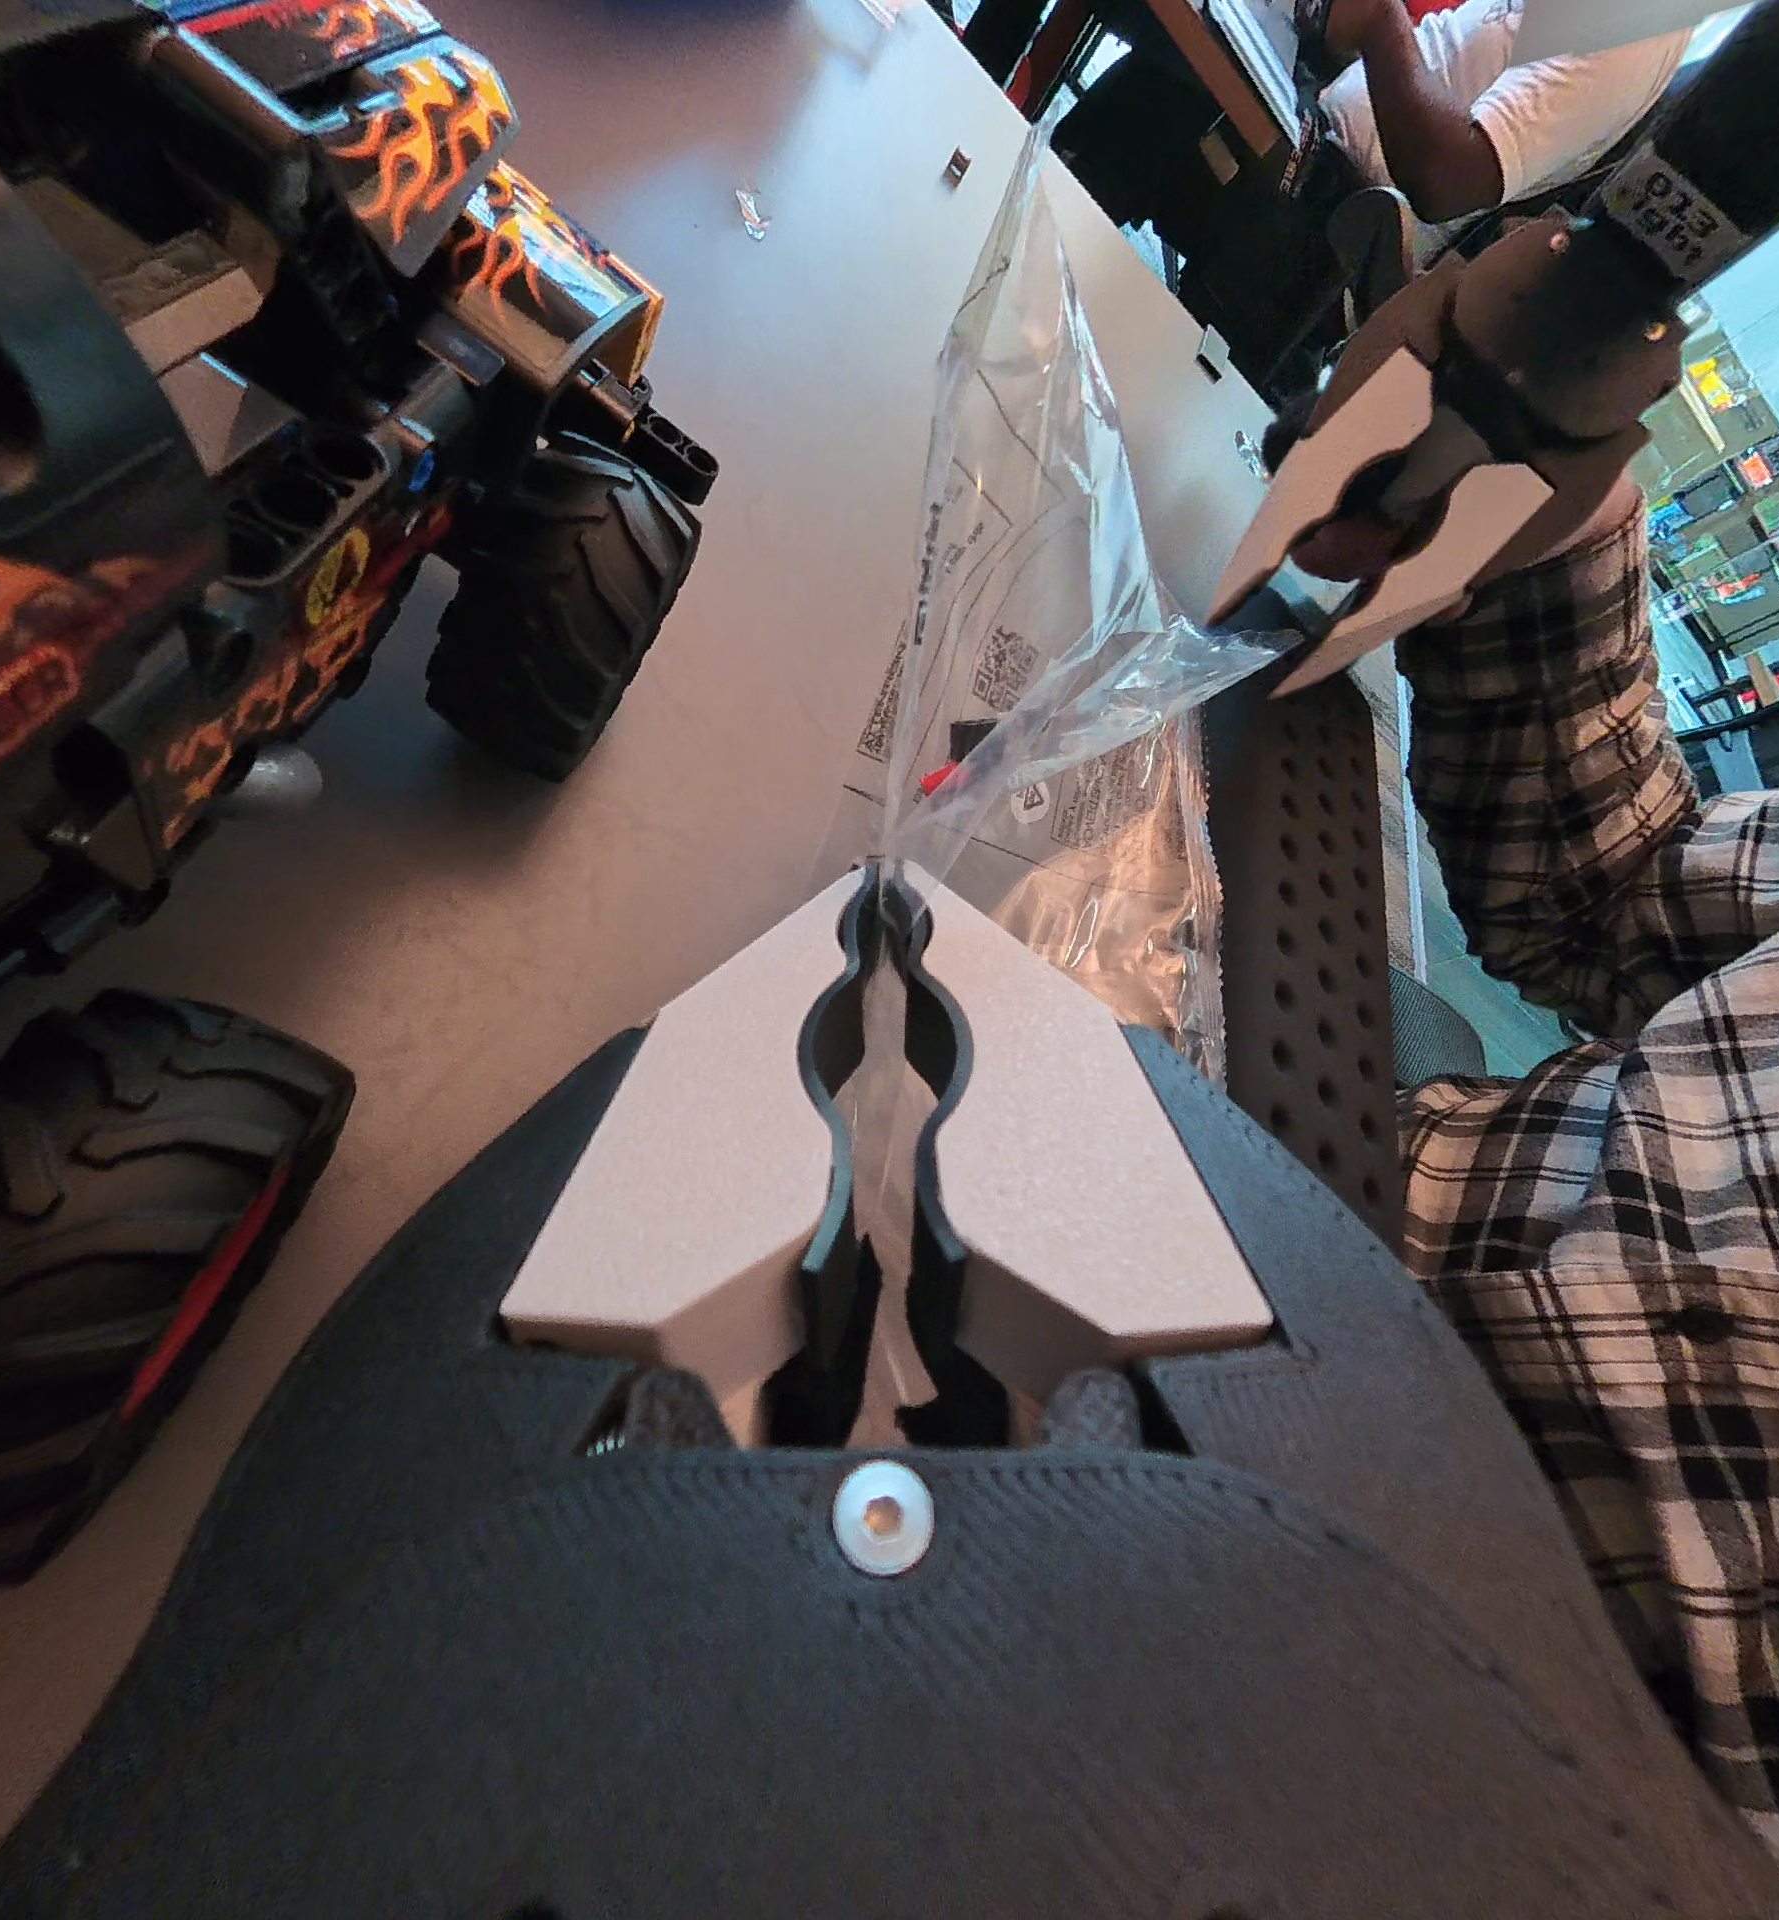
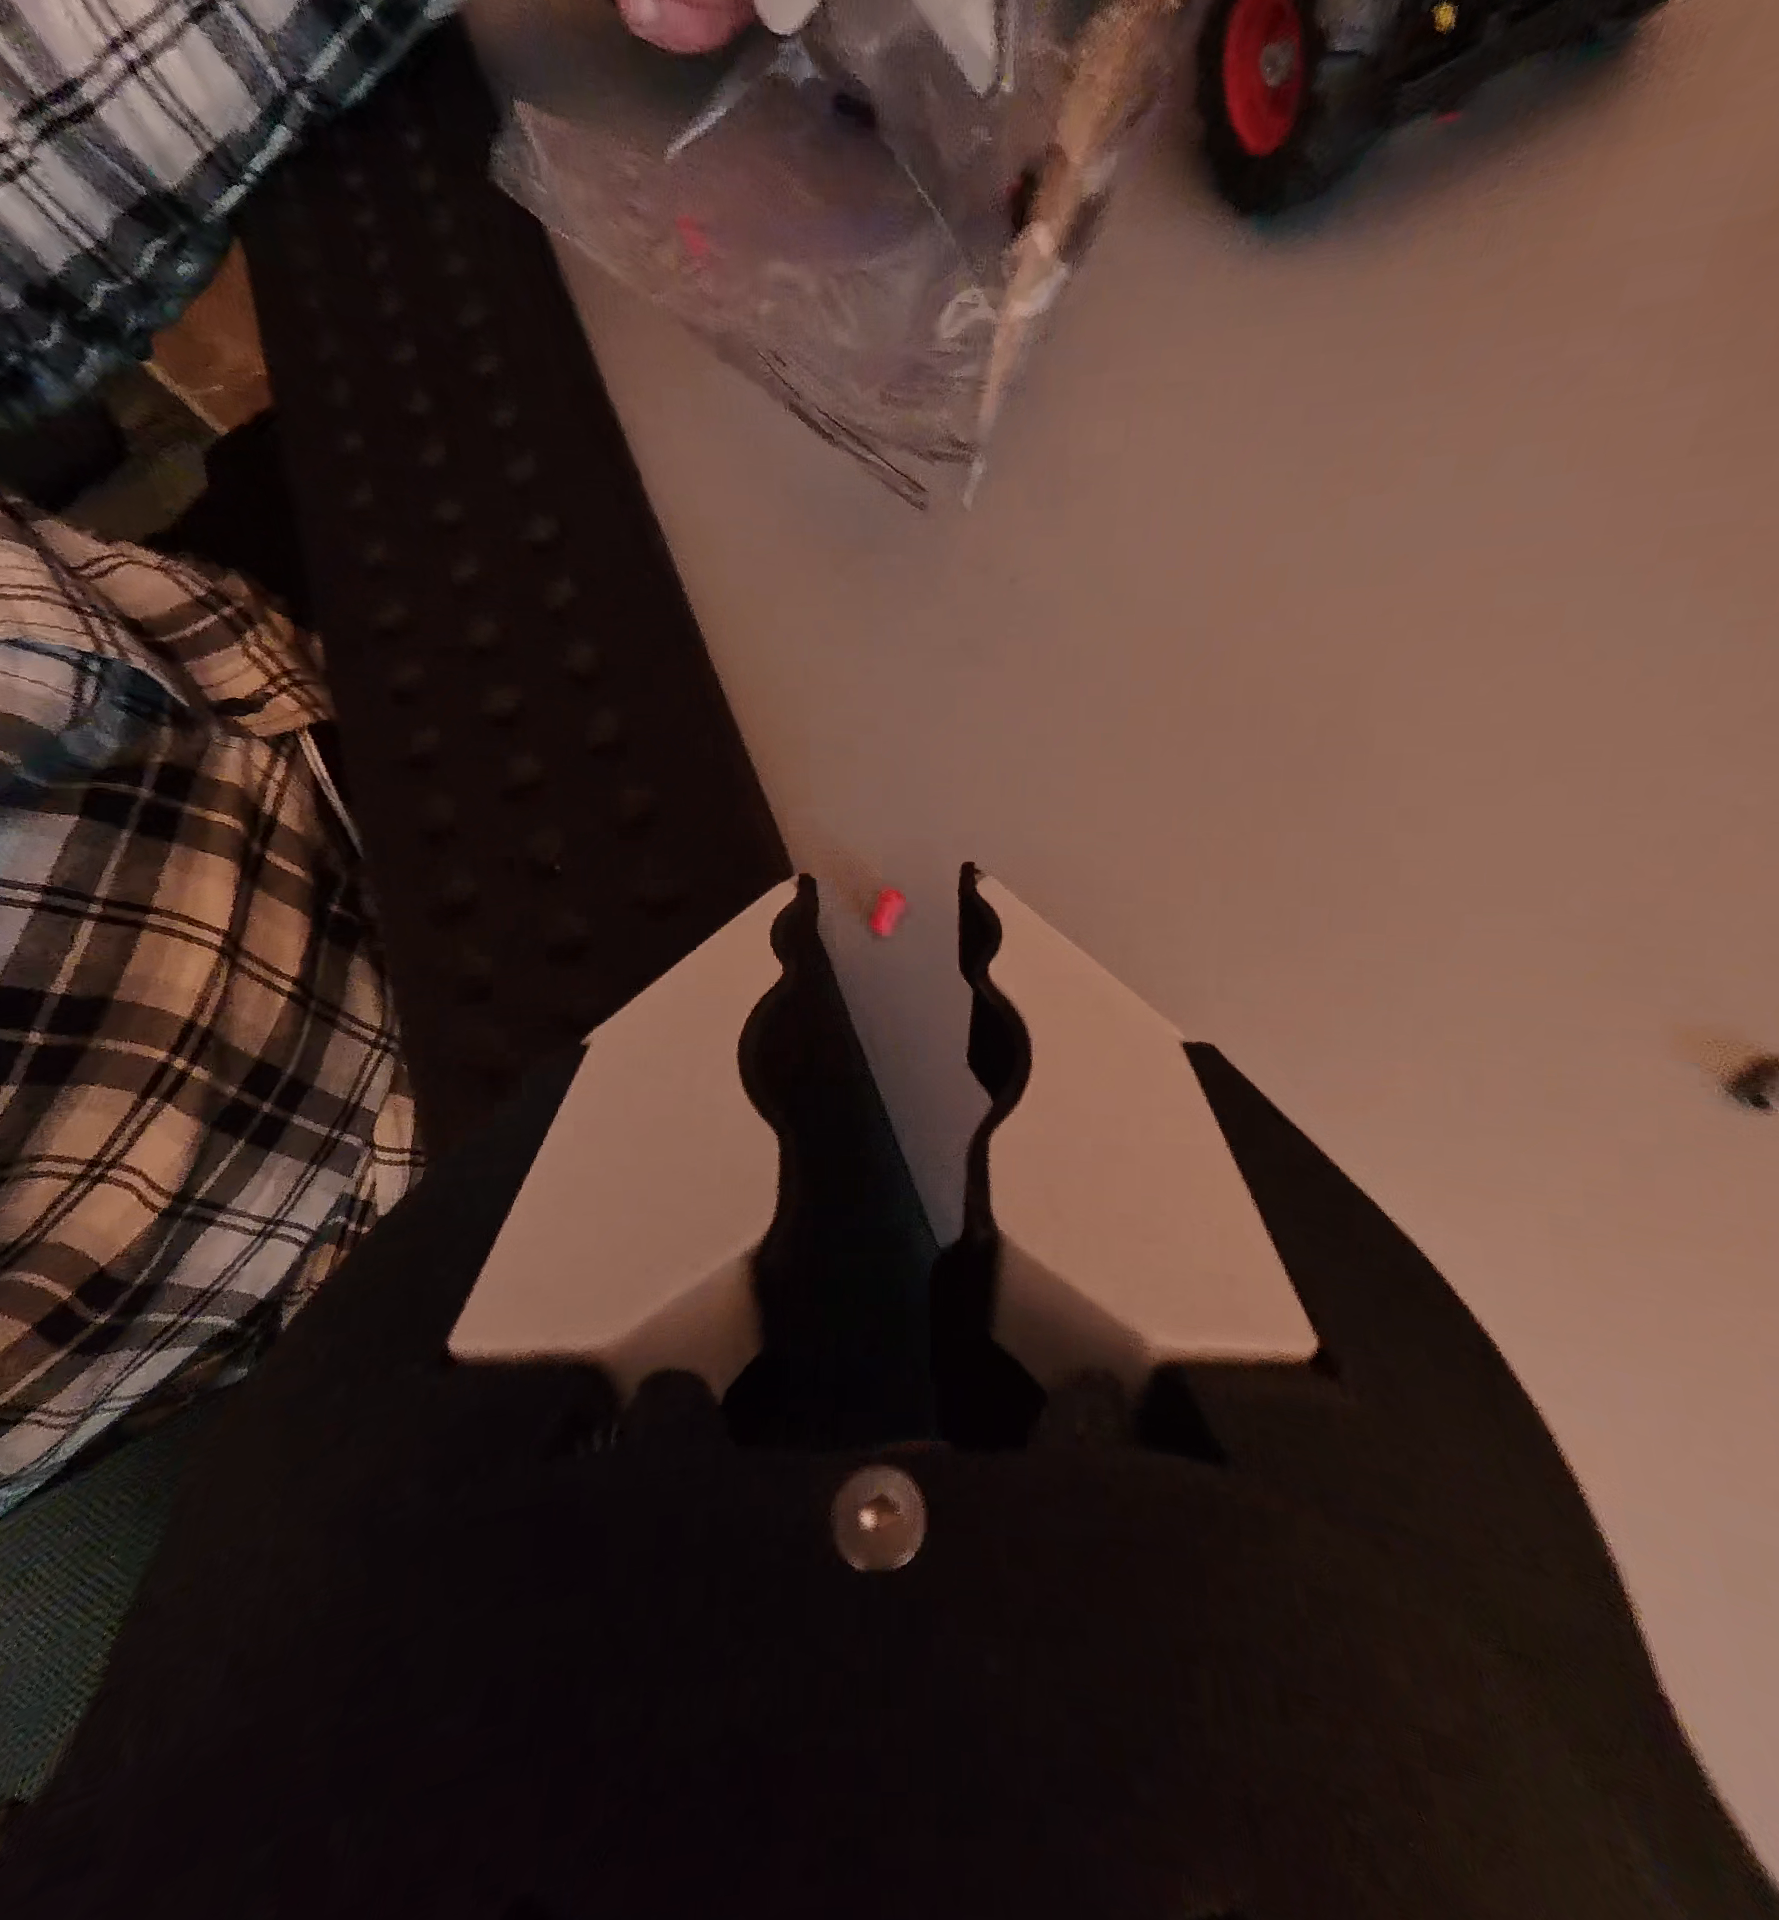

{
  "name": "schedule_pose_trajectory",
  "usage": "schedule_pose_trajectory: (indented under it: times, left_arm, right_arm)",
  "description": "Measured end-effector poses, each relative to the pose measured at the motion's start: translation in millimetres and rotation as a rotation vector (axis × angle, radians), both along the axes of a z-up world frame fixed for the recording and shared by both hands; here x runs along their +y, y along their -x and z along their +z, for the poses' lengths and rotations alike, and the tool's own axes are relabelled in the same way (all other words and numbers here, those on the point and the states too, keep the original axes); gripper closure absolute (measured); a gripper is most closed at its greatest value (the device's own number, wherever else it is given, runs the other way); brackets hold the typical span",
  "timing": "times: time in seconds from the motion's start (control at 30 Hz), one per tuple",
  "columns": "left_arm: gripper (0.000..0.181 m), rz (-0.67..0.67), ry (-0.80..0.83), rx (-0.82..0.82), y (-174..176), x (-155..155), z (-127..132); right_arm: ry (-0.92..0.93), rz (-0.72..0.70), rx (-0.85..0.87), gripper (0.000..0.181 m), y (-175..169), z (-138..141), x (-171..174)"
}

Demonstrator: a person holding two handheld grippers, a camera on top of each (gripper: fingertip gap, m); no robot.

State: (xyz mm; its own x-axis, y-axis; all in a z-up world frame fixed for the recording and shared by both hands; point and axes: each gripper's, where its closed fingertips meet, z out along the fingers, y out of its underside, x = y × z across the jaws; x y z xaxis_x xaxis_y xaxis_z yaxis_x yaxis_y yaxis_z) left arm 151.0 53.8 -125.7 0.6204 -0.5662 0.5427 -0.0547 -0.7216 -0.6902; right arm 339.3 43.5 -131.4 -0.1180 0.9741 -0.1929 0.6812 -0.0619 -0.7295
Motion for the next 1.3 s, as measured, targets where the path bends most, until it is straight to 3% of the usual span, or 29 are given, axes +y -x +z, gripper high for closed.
schedule_pose_trajectory:
  times: [0.17,0.4,0.83,1.3]
  left_arm:
    - [0.181,0.004,-0.002,-0.001,1.2,0.0,0.3]
    - [0.181,-0.007,0.001,0.006,-0.8,-0.7,-0.8]
    - [0.181,-0.002,0.007,0.004,-0.1,0.1,-2.3]
    - [0.181,-0.005,0.004,0.007,-0.3,-0.4,-1.8]
  right_arm:
    - [-0.064,0.028,-0.140,0.157,4.4,-23.8,2.0]
    - [-0.096,-0.041,-0.170,0.161,-14.7,-30.3,27.0]
    - [-0.083,0.006,-0.146,0.176,-14.9,-30.6,19.8]
    - [-0.092,0.059,-0.139,0.178,-6.2,-29.7,15.8]
